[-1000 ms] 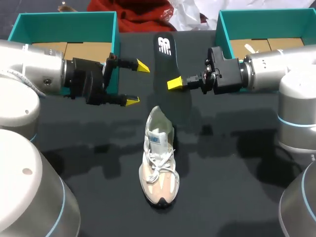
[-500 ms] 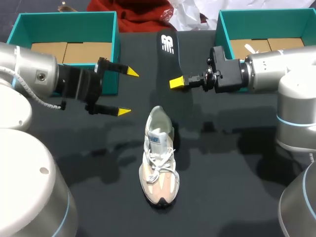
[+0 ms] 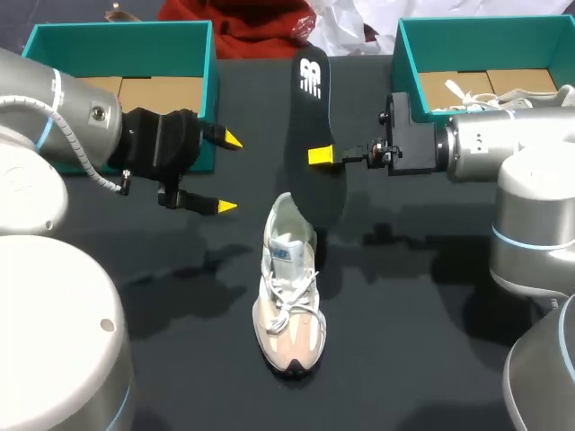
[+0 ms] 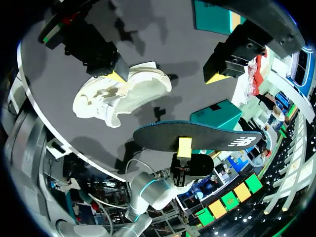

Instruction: Take the shoe out of the shoebox, open the shoe tongue, remove and reinsert the insole, then place the shoe into the shoebox

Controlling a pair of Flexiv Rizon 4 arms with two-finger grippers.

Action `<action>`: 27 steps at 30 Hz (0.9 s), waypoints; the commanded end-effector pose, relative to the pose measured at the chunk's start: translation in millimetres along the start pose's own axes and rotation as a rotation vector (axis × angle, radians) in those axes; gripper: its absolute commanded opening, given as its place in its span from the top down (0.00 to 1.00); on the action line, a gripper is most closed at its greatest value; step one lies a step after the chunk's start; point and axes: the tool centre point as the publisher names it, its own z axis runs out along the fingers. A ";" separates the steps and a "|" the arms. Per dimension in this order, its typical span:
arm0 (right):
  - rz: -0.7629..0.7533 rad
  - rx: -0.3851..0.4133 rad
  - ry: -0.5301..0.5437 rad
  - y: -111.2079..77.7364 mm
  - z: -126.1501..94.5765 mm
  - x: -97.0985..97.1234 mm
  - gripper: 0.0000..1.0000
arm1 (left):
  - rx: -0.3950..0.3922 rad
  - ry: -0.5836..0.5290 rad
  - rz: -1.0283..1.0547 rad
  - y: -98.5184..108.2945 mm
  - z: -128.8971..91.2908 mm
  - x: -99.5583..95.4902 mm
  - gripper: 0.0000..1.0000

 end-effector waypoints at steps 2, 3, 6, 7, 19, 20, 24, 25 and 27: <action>-0.019 0.000 -0.055 3.0 6.3 -2.5 1.00 | -0.283 0.065 -0.118 0.6 -1.1 -0.8 0.00; -0.019 0.000 -0.055 3.0 6.3 -2.5 1.00 | -0.283 0.065 -0.118 0.6 -1.1 -0.8 0.00; -0.019 0.000 -0.055 3.0 6.3 -2.5 1.00 | -0.283 0.065 -0.118 0.6 -1.1 -0.8 0.00; -0.019 0.000 -0.055 3.0 6.3 -2.5 1.00 | -0.283 0.065 -0.118 0.6 -1.1 -0.8 0.00; -0.113 -0.072 0.005 0.9 18.4 -21.0 1.00 | -0.354 0.182 -0.193 32.0 46.3 11.0 0.00; -0.125 -0.072 0.006 1.4 20.4 -22.1 1.00 | -0.339 0.191 -0.191 33.3 48.3 13.6 0.00; -0.155 -0.059 0.013 0.0 33.8 -31.5 1.00 | -0.323 0.249 -0.162 38.3 56.6 26.2 0.00; -0.155 -0.059 0.013 0.0 33.8 -31.5 1.00 | -0.323 0.249 -0.162 38.3 56.6 26.2 0.00; -0.155 -0.059 0.013 0.0 33.8 -31.5 1.00 | -0.323 0.249 -0.162 38.3 56.6 26.2 0.00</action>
